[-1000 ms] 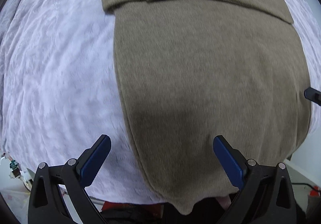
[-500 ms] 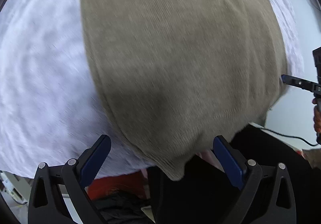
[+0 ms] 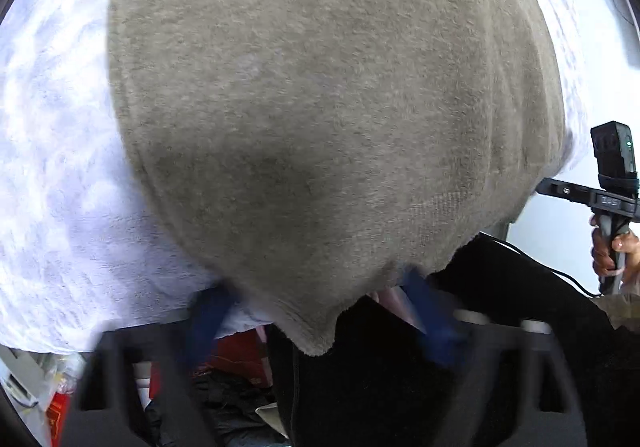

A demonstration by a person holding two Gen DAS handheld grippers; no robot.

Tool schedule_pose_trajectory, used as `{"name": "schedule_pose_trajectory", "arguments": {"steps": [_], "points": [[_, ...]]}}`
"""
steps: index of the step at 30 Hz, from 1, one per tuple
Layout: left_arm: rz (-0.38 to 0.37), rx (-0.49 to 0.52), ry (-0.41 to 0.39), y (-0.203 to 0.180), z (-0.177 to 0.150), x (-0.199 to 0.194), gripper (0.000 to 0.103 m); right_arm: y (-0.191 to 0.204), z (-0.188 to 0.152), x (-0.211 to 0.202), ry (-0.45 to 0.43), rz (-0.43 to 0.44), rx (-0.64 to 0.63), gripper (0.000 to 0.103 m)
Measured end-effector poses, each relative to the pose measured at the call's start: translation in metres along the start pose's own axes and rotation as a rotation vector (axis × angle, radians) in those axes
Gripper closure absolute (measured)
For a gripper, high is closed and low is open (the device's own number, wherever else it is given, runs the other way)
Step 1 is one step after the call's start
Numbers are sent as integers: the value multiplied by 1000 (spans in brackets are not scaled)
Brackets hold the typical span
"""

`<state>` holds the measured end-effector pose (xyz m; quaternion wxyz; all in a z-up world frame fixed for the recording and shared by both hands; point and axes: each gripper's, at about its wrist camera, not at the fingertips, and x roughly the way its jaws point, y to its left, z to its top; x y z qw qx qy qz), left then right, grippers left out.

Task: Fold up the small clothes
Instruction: 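Move the left gripper to the sweater hem to fold it up, then grasp the ribbed hem with both grippers and lift it toward the collar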

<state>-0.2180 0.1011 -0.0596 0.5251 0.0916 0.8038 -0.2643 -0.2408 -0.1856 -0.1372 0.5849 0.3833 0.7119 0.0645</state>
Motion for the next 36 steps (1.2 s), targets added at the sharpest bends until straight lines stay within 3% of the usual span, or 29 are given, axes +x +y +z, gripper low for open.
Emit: {"name": "schedule_pose_trajectory", "arguments": {"steps": [1, 2, 4, 6, 10, 13, 16, 22, 26, 29, 30, 32, 36], "points": [[-4, 5, 3, 0, 1, -3, 70, 1, 0, 0, 7, 44, 17, 64], [-39, 1, 10, 1, -1, -5, 91, 2, -1, -1, 9, 82, 24, 90], [-98, -24, 1, 23, 26, -25, 91, 5, -1, -9, 6, 165, 37, 92], [-165, -41, -37, 26, 27, -45, 91, 13, 2, -20, -10, 234, 28, 92], [-251, -48, -171, 24, 41, -93, 91, 36, 23, -51, -127, 343, 7, 92], [-259, -54, -264, 21, 55, -114, 91, 49, 55, -67, -226, 412, 10, 94], [-218, -61, -319, 32, 92, -130, 91, 57, 87, -73, -278, 431, 23, 97], [-182, -113, -321, 82, 125, -130, 91, 60, 136, -61, -246, 328, 55, 97], [-179, -133, -321, 83, 135, -107, 91, 44, 147, -51, -225, 305, 92, 97], [-203, -165, -352, 83, 146, -103, 91, 31, 140, -52, -244, 376, 129, 97], [-215, -168, -376, 80, 143, -110, 91, 34, 136, -59, -279, 449, 133, 97], [-235, -163, -426, 79, 135, -130, 91, 35, 127, -80, -345, 549, 134, 97], [-244, -156, -537, 76, 142, -175, 91, 47, 131, -115, -437, 640, 117, 98]]}}
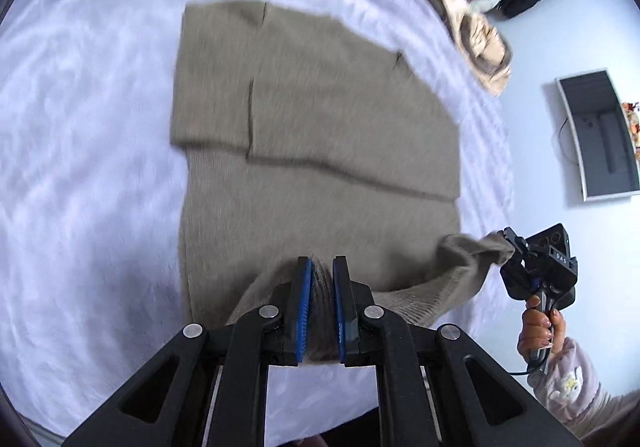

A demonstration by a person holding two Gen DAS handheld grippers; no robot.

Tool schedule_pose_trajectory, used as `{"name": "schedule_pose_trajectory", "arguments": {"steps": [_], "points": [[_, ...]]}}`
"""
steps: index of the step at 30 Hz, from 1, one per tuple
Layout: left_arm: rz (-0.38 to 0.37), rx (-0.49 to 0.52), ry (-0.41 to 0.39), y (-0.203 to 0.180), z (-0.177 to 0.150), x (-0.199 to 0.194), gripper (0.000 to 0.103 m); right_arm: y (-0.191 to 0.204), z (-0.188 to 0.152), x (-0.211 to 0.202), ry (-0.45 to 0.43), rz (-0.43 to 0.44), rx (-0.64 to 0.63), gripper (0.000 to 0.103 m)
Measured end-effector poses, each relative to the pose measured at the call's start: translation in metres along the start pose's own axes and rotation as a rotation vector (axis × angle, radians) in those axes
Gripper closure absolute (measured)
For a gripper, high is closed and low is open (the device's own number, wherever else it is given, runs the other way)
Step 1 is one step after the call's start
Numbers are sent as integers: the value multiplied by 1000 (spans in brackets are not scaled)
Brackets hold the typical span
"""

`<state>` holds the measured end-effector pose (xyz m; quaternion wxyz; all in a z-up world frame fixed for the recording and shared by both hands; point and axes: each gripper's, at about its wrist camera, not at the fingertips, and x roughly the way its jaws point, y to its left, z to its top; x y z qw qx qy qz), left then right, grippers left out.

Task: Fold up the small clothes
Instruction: 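Grasp the ribbed hem with both grippers and lift it toward the collar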

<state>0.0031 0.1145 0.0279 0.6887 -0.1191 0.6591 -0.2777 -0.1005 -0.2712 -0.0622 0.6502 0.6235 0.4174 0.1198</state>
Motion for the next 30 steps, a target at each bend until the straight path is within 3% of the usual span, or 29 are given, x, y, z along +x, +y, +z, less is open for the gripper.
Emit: {"name": "schedule_pose_trajectory", "arguments": {"steps": [3, 5, 7, 10, 11, 12, 13, 14, 15, 22, 23, 24, 25, 26, 28, 30], "points": [[-17, 10, -81, -5, 35, -17, 91, 31, 32, 0, -46, 56, -66, 99], [20, 44, -132, -12, 63, -16, 91, 47, 53, 10, -64, 54, -115, 99], [137, 67, -148, -10, 85, -11, 91, 55, 75, 23, -84, -25, -152, 99], [232, 116, -121, -14, 91, 0, 90, 68, 85, 48, -35, -308, -295, 95], [259, 147, -107, -16, 86, 3, 82, 70, 78, 58, 17, -403, -360, 95], [288, 183, -90, -15, 78, 6, 46, 69, 69, 66, 67, -478, -413, 92], [318, 210, -75, -14, 69, 11, 24, 64, 61, 66, 107, -536, -455, 65], [342, 234, -75, -14, 59, 14, 10, 59, 50, 70, 146, -602, -498, 40], [357, 267, -58, -13, 47, 17, 10, 55, 44, 71, 165, -628, -521, 22], [402, 324, 115, -4, 9, 69, 10, 22, 12, 80, 229, -759, -603, 27], [400, 322, 127, -2, 7, 75, 15, 20, 14, 87, 235, -780, -605, 32], [394, 315, 145, 0, 5, 80, 38, 18, 14, 92, 237, -796, -608, 35], [388, 306, 173, 2, 3, 86, 56, 15, 12, 95, 240, -832, -615, 46], [384, 301, 206, 3, 0, 92, 96, 15, 9, 98, 242, -868, -630, 69], [370, 344, 202, -5, -9, 89, 96, 20, -1, 97, 252, -869, -657, 95], [331, 383, 165, -19, -17, 70, 97, 37, -18, 95, 233, -900, -751, 95]]}}
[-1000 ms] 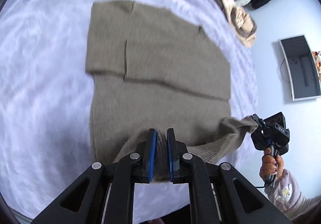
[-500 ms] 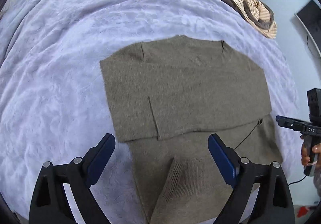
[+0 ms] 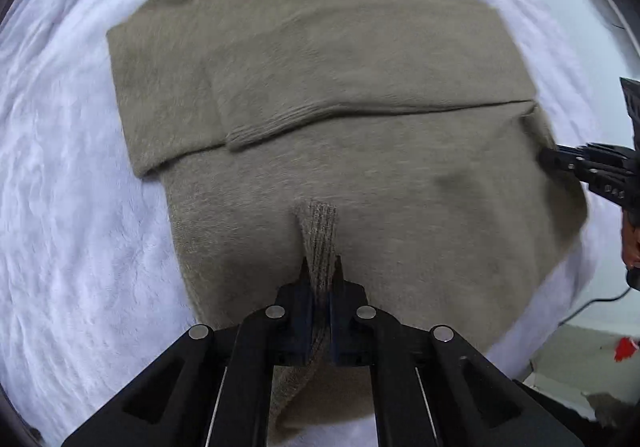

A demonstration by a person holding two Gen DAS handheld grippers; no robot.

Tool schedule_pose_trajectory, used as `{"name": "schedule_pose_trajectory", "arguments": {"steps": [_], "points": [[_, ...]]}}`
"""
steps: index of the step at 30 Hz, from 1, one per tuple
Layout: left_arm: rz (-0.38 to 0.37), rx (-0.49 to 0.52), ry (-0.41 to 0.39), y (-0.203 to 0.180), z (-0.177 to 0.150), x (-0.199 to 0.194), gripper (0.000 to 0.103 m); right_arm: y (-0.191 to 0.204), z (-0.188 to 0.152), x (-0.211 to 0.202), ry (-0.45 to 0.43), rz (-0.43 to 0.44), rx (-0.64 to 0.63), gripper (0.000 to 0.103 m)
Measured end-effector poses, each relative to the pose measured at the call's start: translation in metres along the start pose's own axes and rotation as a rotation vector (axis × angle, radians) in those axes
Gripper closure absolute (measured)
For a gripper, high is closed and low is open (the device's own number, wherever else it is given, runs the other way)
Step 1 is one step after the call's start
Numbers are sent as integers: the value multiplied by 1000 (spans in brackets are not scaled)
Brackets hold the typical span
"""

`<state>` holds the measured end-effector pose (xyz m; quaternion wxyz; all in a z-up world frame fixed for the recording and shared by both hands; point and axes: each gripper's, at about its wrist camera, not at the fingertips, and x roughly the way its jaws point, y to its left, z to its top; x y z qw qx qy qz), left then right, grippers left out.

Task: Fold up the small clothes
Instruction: 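Grasp the ribbed hem with both grippers and lift it toward the collar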

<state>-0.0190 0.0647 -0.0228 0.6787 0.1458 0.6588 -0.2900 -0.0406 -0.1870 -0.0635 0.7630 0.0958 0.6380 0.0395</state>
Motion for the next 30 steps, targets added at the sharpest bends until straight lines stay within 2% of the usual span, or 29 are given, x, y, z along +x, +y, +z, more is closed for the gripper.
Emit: {"name": "schedule_pose_trajectory", "arguments": {"steps": [3, 6, 10, 14, 17, 21, 24, 27, 30], "points": [[1, -10, -88, -1, -2, -41, 97, 17, -6, -43, -104, -79, -76, 95], [12, -33, -185, 7, 8, -80, 97, 15, 0, -79, -206, -137, -82, 95], [15, -23, -300, 18, 39, -116, 97, 10, 32, -118, -347, -184, -66, 95], [67, 1, -391, 27, 85, -123, 97, 11, 82, -113, -410, -218, -88, 95], [119, 2, -414, 38, 123, -101, 97, 3, 124, -93, -414, -228, -70, 95], [170, -30, -367, 53, 165, -49, 97, -27, 166, -42, -361, -200, 18, 95], [227, -52, -320, 62, 180, 0, 96, -36, 180, 4, -305, -222, 22, 95], [275, -98, -274, 77, 184, 37, 94, -46, 179, 42, -255, -224, 48, 95], [275, -118, -279, 81, 185, 46, 94, -56, 173, 52, -272, -192, 100, 92]]}}
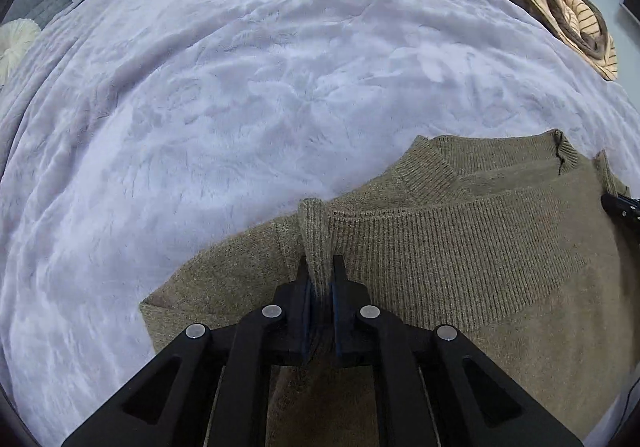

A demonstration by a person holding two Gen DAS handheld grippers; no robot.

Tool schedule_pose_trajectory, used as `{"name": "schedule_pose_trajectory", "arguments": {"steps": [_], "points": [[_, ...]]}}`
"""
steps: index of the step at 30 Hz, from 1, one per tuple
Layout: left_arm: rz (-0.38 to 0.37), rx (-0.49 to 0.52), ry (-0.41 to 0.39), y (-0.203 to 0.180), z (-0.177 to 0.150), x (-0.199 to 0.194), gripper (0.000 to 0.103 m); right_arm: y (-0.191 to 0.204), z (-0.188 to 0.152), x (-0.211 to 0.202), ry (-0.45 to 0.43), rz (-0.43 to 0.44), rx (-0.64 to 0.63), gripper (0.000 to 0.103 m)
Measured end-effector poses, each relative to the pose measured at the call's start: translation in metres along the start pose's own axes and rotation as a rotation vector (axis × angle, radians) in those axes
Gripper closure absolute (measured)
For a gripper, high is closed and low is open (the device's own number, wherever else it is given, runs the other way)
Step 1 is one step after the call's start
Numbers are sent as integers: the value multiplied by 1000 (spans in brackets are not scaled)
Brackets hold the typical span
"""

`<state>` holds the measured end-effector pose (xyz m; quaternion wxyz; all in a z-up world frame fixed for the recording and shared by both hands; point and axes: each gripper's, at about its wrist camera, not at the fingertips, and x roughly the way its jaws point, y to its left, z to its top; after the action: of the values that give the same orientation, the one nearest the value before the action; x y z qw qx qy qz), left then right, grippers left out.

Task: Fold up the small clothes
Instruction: 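Grasp the ribbed hem with both grippers and lift it toward the collar, then lay the hem over the collar and open both grippers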

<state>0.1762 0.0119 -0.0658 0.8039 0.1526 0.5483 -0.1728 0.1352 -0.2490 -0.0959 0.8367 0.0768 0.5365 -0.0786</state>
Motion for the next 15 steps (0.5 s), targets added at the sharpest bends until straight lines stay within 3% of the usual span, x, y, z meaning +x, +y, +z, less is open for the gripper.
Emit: {"name": "schedule_pose_trajectory", "arguments": {"steps": [2, 4, 5, 6, 7, 8, 12, 15], "points": [[3, 13, 2, -1, 1, -3, 94, -13, -1, -2, -2, 24, 63, 79], [9, 14, 6, 2, 1, -7, 94, -29, -3, -6, -2, 41, 132, 73], [24, 12, 5, 6, 0, -12, 86, -36, -2, -9, 0, 39, 158, 73], [60, 7, 0, 10, 0, -17, 50, -44, -2, -10, 5, 34, 188, 73], [108, -3, -15, 16, -1, -23, 30, -53, -4, -14, 8, 32, 224, 73], [145, -15, -42, 23, -2, -29, 18, -60, -5, -17, 13, 12, 249, 73], [96, -86, -39, 49, -12, -55, 18, -78, -15, -42, -14, 44, 330, 74], [29, -76, -58, 43, -27, -77, 18, -69, -30, -66, -44, 140, 313, 75]]}}
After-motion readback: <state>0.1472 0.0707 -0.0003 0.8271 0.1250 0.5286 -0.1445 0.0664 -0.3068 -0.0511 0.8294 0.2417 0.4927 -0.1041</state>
